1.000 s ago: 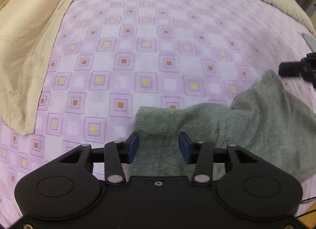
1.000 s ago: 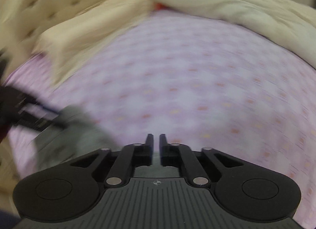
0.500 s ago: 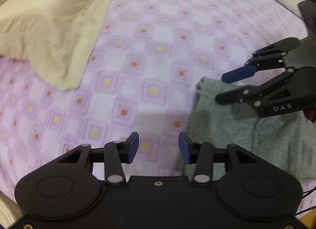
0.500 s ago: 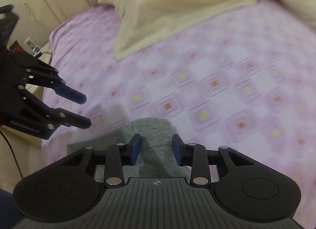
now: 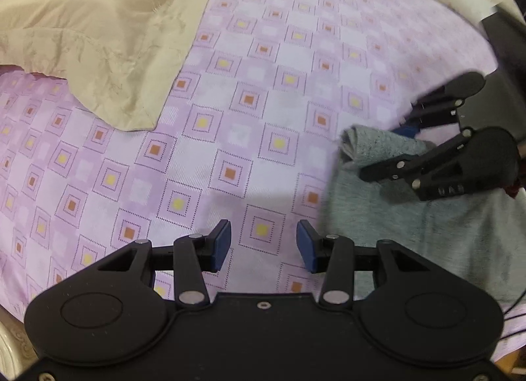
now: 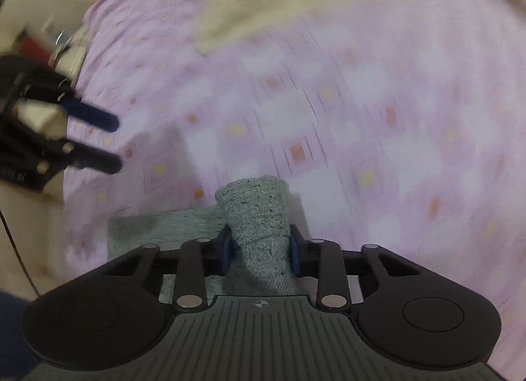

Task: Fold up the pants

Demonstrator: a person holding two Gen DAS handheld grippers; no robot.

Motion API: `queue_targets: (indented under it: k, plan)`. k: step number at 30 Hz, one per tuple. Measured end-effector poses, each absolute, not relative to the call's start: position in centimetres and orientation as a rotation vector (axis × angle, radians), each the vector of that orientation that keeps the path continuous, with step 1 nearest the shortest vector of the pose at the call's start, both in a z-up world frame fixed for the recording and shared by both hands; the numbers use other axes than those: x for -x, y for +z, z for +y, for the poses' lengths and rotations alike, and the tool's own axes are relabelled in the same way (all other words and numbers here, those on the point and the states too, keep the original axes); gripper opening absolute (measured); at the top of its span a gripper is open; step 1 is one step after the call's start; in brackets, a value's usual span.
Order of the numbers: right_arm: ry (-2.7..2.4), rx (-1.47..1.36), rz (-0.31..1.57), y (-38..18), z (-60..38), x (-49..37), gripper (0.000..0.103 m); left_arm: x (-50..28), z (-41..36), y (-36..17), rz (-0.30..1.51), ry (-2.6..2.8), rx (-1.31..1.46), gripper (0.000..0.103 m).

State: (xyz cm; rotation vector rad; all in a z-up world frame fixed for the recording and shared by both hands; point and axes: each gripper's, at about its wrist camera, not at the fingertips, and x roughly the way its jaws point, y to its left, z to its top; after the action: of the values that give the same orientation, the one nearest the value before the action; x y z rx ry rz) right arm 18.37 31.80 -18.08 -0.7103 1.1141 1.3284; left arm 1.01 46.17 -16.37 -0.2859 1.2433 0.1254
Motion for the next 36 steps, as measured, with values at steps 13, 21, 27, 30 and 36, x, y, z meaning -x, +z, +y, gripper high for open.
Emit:
queue_targets:
  k: [13,21,27,30,36]
  plan:
    - [1.300,0.523,0.848,-16.1,31.3,-17.6,0.040,-3.0,41.0,-16.0,1.232,-0.045,0.210,0.052]
    - [0.802,0.298,0.911,-11.3,14.9,-17.9,0.040,-6.4,36.9,-19.7,1.262,-0.027,0.053,0.055]
    - [0.612,0.383,1.074,-15.2,8.6,-10.9,0.039,-6.2,38.9,-22.1,1.329,0.159,0.000,0.071]
    - [0.470,0.455,1.224,-18.8,6.2,-7.8,0.039,-6.1,38.9,-20.6,1.322,0.181,0.066,0.056]
    - [0.283,0.362,1.285,-18.3,1.2,-4.5,0.034,-4.7,33.1,-16.4,1.189,-0.020,0.161,0.055]
